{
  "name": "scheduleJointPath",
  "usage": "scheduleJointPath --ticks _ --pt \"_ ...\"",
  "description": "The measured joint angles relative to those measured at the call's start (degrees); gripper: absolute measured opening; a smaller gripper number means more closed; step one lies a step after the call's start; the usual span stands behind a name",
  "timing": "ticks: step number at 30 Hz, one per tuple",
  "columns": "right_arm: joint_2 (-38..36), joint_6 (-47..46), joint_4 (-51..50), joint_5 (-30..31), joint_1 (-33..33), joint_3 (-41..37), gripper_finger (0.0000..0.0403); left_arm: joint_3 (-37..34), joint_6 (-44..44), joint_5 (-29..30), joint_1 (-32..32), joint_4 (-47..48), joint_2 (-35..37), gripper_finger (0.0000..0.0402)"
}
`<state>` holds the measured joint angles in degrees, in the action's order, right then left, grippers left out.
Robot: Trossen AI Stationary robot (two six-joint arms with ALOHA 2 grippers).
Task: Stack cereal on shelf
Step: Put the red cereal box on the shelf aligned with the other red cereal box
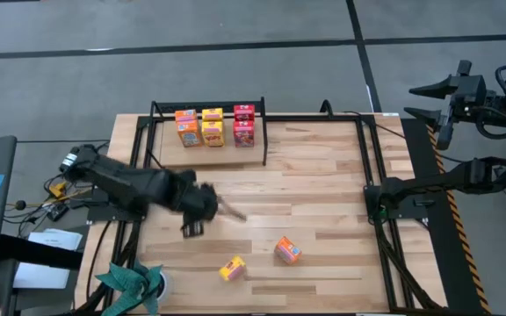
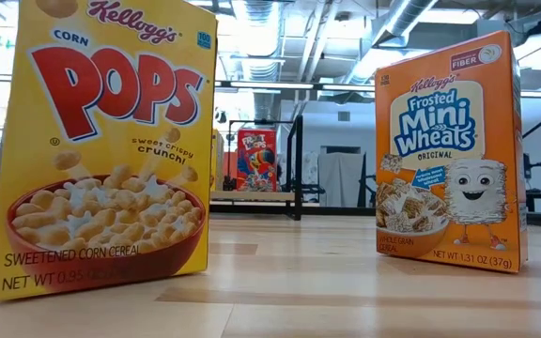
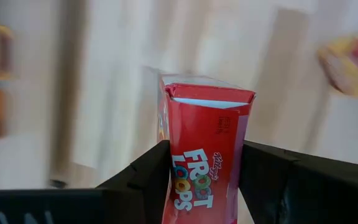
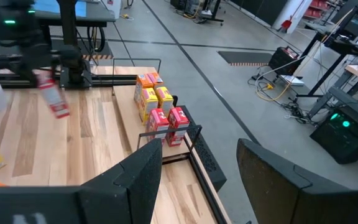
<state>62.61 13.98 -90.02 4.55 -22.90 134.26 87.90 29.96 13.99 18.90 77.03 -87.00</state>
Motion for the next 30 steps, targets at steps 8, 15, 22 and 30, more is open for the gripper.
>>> scheduleJointPath --ticks 8,15,22,30 --pt "0.00 -0.44 0.00 -0.01 -0.01 0.00 0.0232 0.02 -18.05 -0.91 -18.38 -6.41 -0.01 0.0151" --pt "0.00 -0.60 0.02 -0.01 -0.01 0.00 0.0232 0.02 -31.20 -6.29 -30.30 -16.21 -0.38 0.0151" --pt "0.00 -1.95 0.00 0.00 -0.02 0.00 0.0232 2.54 -37.14 -11.10 -37.60 -17.74 -3.38 0.0151" --pt "0.00 -2.08 0.00 0.00 0.00 0.00 0.0232 9.67 -46.14 -11.77 -38.89 -16.03 -11.16 0.0151"
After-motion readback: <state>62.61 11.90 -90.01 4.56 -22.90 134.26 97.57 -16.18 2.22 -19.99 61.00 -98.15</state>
